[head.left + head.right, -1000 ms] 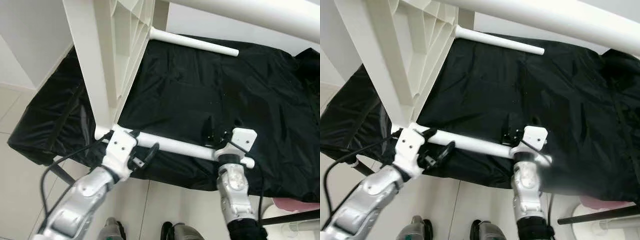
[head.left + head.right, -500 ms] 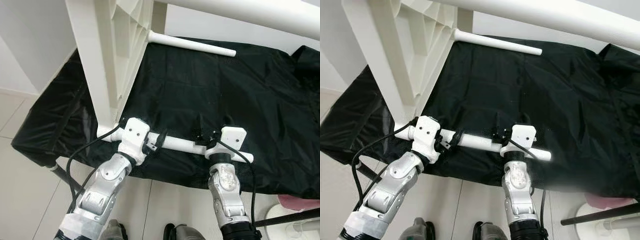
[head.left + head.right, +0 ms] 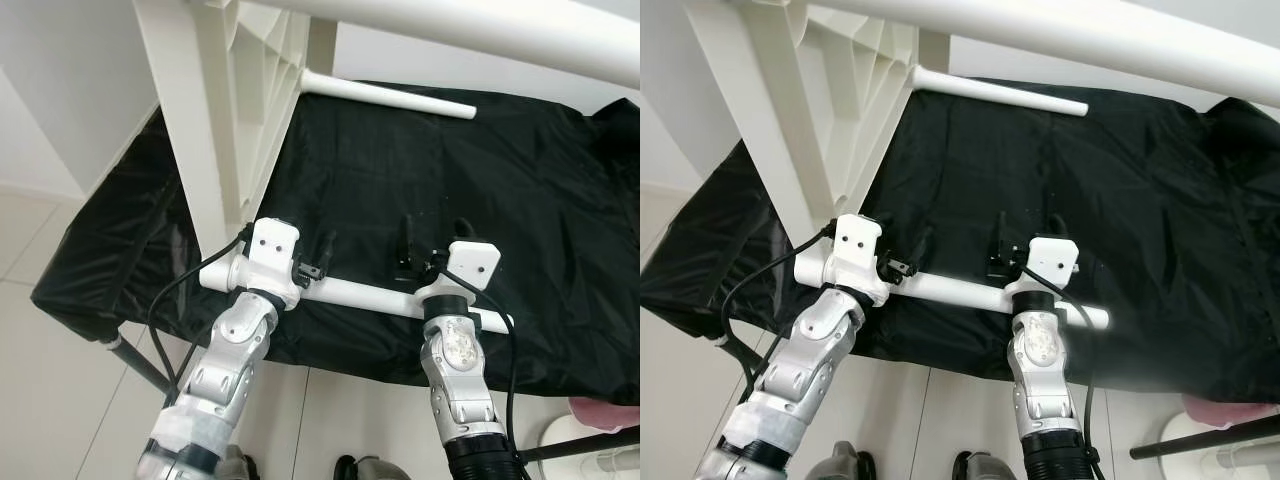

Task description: Building children table

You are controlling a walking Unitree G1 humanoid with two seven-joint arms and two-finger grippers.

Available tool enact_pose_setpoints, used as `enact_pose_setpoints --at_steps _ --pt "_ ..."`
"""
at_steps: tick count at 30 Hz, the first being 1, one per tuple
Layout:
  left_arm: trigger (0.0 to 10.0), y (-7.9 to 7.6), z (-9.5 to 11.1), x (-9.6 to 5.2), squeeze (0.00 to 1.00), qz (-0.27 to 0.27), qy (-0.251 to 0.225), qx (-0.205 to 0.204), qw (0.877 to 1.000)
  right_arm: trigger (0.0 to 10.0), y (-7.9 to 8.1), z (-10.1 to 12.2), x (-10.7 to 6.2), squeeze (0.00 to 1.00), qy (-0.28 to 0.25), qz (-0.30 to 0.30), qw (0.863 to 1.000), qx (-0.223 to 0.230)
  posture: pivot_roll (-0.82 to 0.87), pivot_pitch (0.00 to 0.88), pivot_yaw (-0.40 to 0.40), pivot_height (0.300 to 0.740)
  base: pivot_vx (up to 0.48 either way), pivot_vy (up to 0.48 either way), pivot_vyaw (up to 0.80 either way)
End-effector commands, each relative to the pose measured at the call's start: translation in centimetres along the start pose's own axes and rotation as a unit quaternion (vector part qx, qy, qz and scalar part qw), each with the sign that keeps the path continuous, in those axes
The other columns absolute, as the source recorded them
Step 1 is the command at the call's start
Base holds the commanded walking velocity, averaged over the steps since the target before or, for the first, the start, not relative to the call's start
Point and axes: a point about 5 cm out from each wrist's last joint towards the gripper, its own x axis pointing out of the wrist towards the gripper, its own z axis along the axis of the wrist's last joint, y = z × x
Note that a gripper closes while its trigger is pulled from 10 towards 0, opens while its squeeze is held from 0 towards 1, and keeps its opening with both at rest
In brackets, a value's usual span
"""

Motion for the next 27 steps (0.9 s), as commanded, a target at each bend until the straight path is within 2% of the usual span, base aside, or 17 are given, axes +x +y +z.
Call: enact_pose_setpoints --at_steps 1,5,6,8,9,16,25,26,27 --pt "10.0 0.5 -0.7 -0.2 0.00 0.013 0.014 0.000 1.000 10.0 0.2 -0.6 -0.4 0.00 0.017 0.002 1.000 -0.001 0.02 0.024 -0.020 0.740 0.000 0.000 0.00" --pt "10.0 1.2 -1.4 0.0 0.00 0.021 0.025 0.022 0.999 10.0 -0.1 -0.8 -0.7 0.00 0.029 0.009 0.999 -0.014 0.01 0.012 0.006 0.740 0.000 0.000 0.00" --pt "10.0 1.1 -1.3 0.1 0.00 0.014 0.024 0.023 0.999 10.0 -0.3 -0.8 -0.9 1.00 0.027 0.018 0.999 -0.008 0.02 0.009 0.017 0.740 0.000 0.000 0.00" --pt "10.0 1.0 -1.0 0.2 0.00 0.005 0.018 0.025 0.999 10.0 -0.5 -0.8 -1.1 1.00 0.019 0.032 0.999 -0.011 0.02 0.009 0.017 0.740 0.000 0.000 0.00" --pt "10.0 1.1 -0.7 0.2 1.00 0.000 0.007 0.022 1.000 10.0 -0.7 -0.9 -1.2 1.00 0.019 0.032 0.999 -0.012 0.03 0.012 0.035 0.740 0.000 0.000 0.00" --pt "10.0 1.3 -0.2 -0.6 1.00 -0.035 -0.014 0.020 0.999 10.0 -1.7 -1.2 -1.4 1.00 0.018 0.010 0.999 -0.027 0.05 0.011 0.030 0.740 0.000 0.000 0.00" --pt "10.0 1.7 0.1 -0.7 1.00 -0.014 -0.026 0.038 0.999 10.0 -2.5 -1.4 -1.3 1.00 0.025 -0.029 0.999 -0.032 0.06 0.000 0.017 0.740 0.000 0.000 0.00" --pt "10.0 1.7 0.0 -0.6 0.62 -0.010 -0.026 0.045 0.999 10.0 -2.5 -1.5 -1.2 1.00 0.027 -0.034 0.998 -0.033 0.06 0.000 0.011 0.740 0.000 0.000 0.00" --pt "10.0 1.5 -0.1 -0.6 0.00 -0.009 -0.024 0.052 0.998 10.0 -2.4 -1.6 -1.2 0.00 0.028 -0.037 0.998 -0.037 0.06 0.000 0.011 0.740 0.000 0.000 0.00"
